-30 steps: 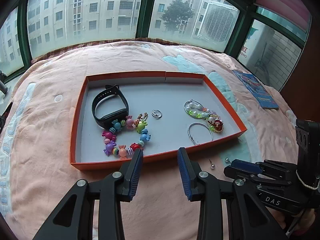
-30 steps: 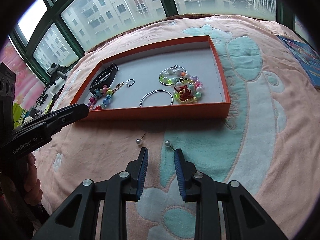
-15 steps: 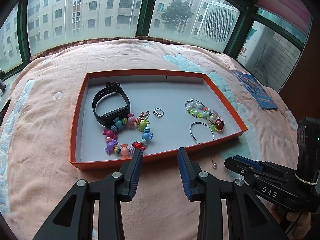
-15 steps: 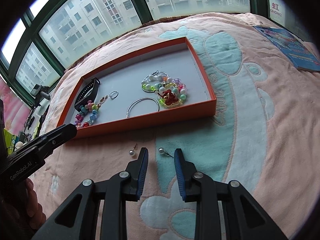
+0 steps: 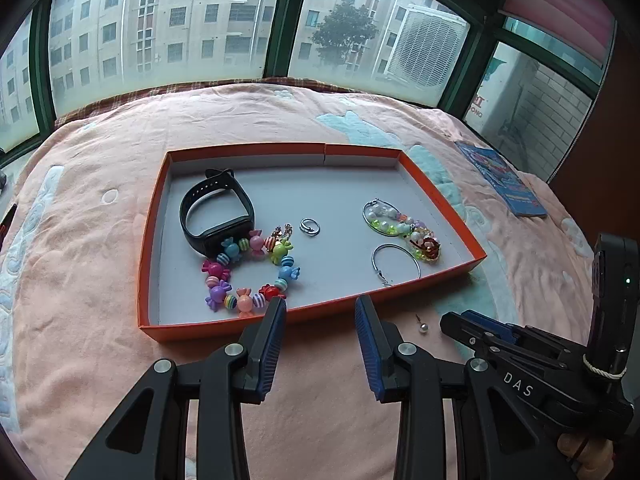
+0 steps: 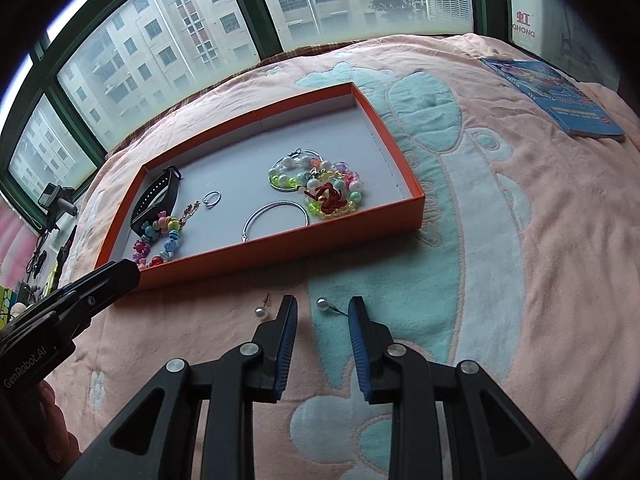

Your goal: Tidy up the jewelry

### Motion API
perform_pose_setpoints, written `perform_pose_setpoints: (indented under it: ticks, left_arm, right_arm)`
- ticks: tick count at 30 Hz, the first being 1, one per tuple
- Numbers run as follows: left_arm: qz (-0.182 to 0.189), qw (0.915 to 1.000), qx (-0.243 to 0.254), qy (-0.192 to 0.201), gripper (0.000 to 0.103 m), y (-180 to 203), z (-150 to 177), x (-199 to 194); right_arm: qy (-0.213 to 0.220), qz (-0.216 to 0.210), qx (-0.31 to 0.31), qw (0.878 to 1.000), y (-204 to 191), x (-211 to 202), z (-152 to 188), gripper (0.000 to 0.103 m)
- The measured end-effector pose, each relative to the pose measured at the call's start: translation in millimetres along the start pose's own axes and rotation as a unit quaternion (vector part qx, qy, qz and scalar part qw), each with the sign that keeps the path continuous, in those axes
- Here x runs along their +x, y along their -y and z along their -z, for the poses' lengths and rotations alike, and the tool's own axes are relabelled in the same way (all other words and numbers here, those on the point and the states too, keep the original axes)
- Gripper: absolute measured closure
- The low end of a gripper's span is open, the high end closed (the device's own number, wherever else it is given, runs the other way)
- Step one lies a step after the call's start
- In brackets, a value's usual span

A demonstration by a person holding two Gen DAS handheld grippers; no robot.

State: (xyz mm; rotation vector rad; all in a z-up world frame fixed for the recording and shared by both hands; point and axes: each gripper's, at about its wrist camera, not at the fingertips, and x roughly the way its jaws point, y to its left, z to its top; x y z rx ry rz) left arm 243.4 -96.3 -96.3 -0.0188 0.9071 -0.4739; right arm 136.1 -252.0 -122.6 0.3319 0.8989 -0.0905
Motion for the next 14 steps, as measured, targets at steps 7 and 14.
perform_pose_setpoints:
  ticks: [7,14]
  left_arm:
    - [0.01,0.9999,-0.012,0.005,0.064,-6.8,2.2,-1.9]
    - [0.015,0.9998,-0.014,0.006,0.064,-12.1,5.0,-4.2]
  right_arm:
    - [0.0,0.01,0.021,1.0,-0.4,-0.5,1.7,0.073]
    - [0.015,0.039,0.026,0.999,-9.3,1.2,2.1,0.074]
